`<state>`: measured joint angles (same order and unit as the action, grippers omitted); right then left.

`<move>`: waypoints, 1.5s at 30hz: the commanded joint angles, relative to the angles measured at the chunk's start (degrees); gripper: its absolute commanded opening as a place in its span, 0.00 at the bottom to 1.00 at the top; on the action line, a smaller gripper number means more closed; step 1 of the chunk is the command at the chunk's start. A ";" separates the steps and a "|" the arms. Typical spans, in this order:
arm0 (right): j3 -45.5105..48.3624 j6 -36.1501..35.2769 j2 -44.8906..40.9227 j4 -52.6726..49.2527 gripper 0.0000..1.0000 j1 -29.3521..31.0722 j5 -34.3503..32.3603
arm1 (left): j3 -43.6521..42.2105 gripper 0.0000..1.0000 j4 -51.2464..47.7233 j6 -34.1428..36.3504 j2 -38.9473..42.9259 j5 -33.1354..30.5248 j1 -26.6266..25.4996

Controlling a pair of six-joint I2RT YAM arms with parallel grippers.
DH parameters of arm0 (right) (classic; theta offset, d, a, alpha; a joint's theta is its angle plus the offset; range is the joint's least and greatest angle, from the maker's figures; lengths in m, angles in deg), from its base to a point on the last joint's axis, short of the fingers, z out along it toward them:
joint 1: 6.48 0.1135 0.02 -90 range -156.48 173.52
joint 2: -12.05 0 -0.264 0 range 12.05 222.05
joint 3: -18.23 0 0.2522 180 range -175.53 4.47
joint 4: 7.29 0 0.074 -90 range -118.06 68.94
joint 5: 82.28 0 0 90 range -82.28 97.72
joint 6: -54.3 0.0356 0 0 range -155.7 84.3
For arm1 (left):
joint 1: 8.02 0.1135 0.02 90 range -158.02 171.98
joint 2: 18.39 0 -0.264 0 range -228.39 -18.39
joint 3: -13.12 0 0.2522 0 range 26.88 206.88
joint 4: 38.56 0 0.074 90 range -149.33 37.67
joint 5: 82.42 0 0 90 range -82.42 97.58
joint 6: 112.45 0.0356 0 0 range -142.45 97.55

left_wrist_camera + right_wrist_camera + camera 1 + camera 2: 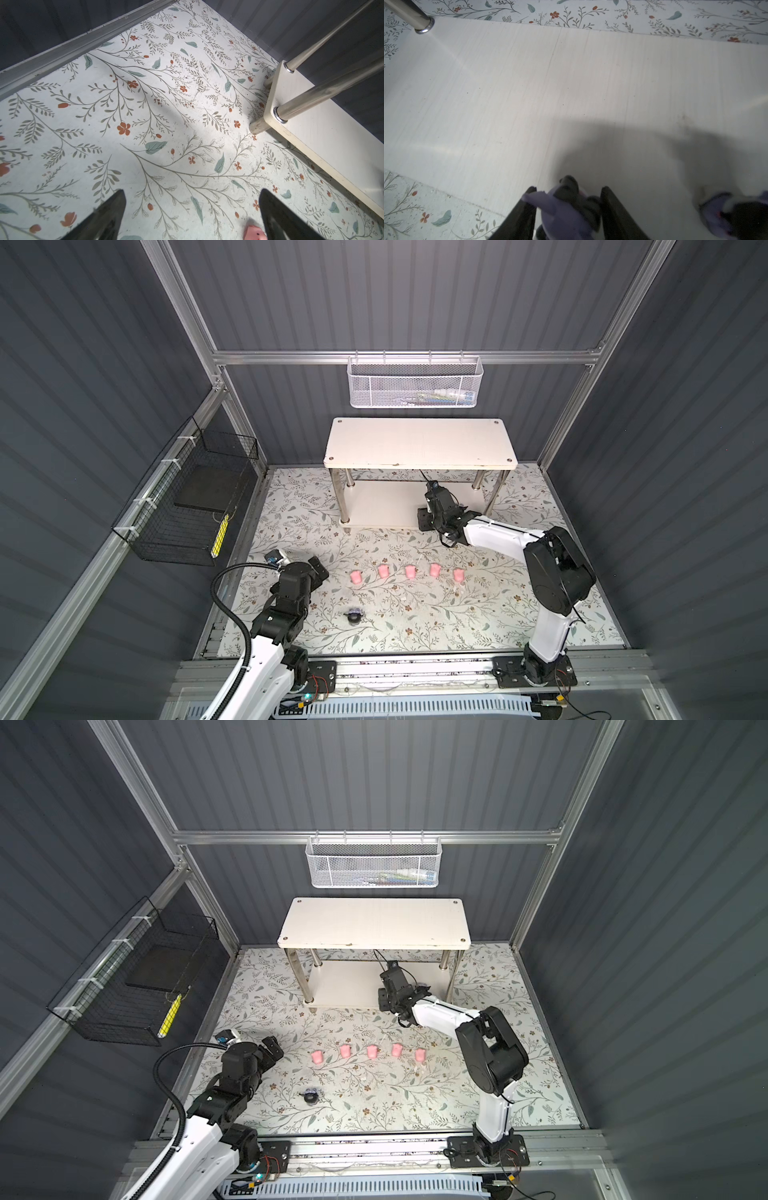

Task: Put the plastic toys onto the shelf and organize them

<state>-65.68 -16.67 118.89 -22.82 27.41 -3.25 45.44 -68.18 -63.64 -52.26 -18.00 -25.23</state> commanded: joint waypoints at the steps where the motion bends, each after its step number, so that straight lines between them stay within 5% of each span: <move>1: -1.55 -0.72 1.03 -0.17 0.52 -0.31 -0.96 | -0.65 1.00 -1.45 0.19 0.29 -1.28 -0.10; 17: -5.09 -3.65 2.40 0.24 0.56 -1.45 -2.07 | -0.91 1.00 -1.35 -0.04 0.29 -1.24 -0.10; 25: 2.00 -2.77 -3.83 5.57 0.70 -1.37 0.53 | -0.85 1.00 -1.02 -0.11 -0.06 -1.08 -0.10; 34: 12.46 -2.33 -11.39 11.34 0.74 -1.24 2.20 | -0.90 1.00 -0.49 -0.24 -0.59 -0.87 -0.06; 45: 16.54 1.00 -14.20 12.13 0.62 -1.06 6.21 | -1.34 1.00 -0.40 -0.69 -0.41 -0.65 -0.10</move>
<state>-49.60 -17.17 105.19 -11.58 26.19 1.63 44.90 -68.12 -63.66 -52.78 -18.18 -25.23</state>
